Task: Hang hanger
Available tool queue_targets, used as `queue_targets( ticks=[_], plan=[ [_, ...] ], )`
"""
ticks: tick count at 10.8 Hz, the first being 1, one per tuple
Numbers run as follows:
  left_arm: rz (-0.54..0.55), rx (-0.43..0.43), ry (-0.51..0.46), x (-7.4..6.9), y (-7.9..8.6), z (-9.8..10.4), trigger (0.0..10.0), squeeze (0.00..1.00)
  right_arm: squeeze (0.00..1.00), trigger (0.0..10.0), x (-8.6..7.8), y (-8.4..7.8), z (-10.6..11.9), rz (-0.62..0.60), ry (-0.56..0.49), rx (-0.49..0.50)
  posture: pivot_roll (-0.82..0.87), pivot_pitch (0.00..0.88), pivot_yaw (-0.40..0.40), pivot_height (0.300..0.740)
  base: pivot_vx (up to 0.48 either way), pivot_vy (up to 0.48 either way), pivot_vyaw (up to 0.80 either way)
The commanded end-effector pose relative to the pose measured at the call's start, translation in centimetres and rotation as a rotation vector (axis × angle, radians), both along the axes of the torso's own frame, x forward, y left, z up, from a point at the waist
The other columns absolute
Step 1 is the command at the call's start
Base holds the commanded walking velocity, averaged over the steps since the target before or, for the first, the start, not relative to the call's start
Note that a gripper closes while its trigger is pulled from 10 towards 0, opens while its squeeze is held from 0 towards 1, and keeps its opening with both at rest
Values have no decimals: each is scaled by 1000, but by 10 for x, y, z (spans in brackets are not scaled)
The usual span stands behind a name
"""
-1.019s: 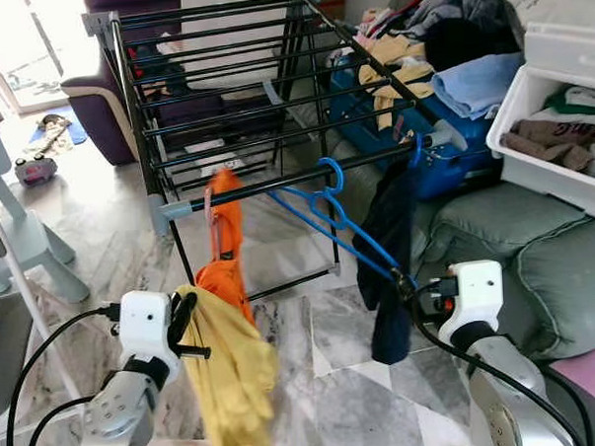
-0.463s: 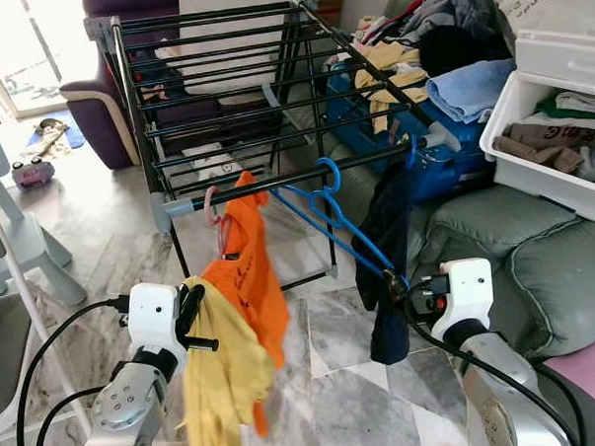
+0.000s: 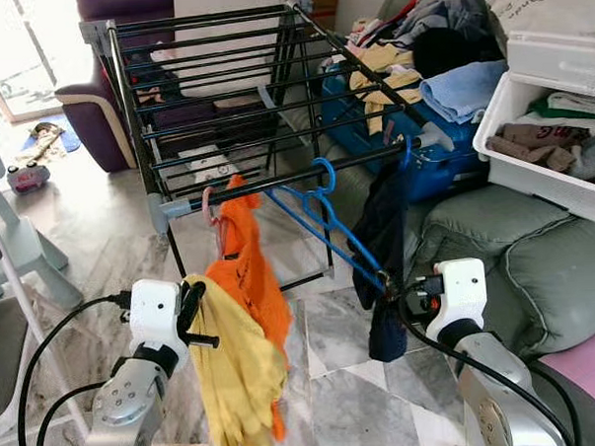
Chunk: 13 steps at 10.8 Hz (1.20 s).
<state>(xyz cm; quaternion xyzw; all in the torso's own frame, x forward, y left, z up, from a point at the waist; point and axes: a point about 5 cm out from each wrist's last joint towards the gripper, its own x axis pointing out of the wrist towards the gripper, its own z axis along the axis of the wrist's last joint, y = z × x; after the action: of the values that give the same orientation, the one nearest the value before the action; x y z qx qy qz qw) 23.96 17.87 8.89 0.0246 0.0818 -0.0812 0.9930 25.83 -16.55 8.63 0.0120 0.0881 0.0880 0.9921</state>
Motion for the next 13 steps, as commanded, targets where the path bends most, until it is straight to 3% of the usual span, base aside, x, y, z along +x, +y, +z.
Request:
queue_targets(
  ticks=[1,7,13],
  plan=[
    [-12,9,-39,5,-2,7,10000,0,0,10000,3,1,6,1,-23,5,-99,0,12,740,0,0,0],
    [-55,-8,-55,6,-5,11,10000,0,0,10000,3,3,5,2,-18,6,-98,0,18,740,0,0,0],
    [-70,-1,-58,11,-5,14,10000,0,0,10000,9,5,7,-10,-34,15,-97,0,38,740,0,-274,0]
  ],
)
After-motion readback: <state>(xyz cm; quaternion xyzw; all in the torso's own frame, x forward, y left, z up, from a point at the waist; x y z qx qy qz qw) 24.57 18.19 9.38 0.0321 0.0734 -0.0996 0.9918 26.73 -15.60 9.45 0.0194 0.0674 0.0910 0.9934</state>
